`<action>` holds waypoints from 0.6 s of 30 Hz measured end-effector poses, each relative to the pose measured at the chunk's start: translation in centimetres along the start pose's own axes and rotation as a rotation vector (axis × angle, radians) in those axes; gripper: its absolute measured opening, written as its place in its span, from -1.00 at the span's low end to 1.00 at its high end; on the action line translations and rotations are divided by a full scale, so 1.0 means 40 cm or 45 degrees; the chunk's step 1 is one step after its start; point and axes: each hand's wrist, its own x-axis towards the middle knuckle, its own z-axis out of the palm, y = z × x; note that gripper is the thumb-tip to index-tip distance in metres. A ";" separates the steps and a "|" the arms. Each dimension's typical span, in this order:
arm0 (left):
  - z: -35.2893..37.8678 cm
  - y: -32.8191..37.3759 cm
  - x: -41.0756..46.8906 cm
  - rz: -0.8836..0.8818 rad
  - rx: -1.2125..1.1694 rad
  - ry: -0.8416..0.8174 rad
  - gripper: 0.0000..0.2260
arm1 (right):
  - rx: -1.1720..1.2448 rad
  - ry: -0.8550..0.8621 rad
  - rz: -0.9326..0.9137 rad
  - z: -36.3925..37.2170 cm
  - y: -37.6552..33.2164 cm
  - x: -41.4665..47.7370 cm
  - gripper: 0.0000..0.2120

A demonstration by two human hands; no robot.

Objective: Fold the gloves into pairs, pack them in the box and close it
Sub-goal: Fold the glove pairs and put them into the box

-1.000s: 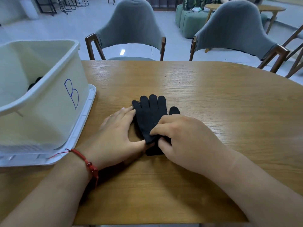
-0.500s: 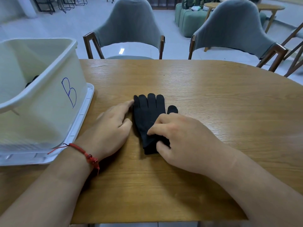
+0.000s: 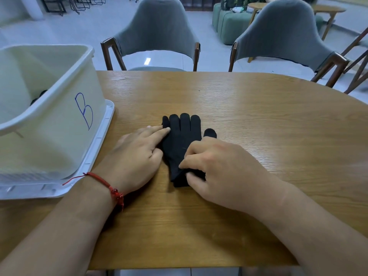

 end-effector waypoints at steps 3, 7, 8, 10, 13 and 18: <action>0.001 0.005 -0.003 -0.022 0.030 0.011 -0.45 | -0.007 -0.032 -0.021 0.001 -0.005 -0.001 -0.64; 0.009 0.008 -0.003 -0.074 0.023 -0.004 -0.43 | 0.052 -0.117 -0.049 -0.018 0.005 -0.007 -0.63; 0.012 0.007 -0.003 -0.098 -0.001 -0.002 -0.42 | 0.060 -0.146 -0.066 -0.023 0.011 -0.008 -0.63; 0.016 0.000 -0.002 -0.112 -0.063 0.068 -0.40 | 0.064 -0.166 -0.082 -0.029 0.021 -0.011 -0.71; 0.013 0.000 -0.009 0.049 -0.163 0.269 -0.48 | 0.044 -0.112 -0.097 -0.022 0.020 -0.009 -0.83; -0.004 0.041 -0.037 0.243 -0.307 0.235 -0.57 | 0.085 0.016 -0.059 -0.005 0.012 -0.004 -0.85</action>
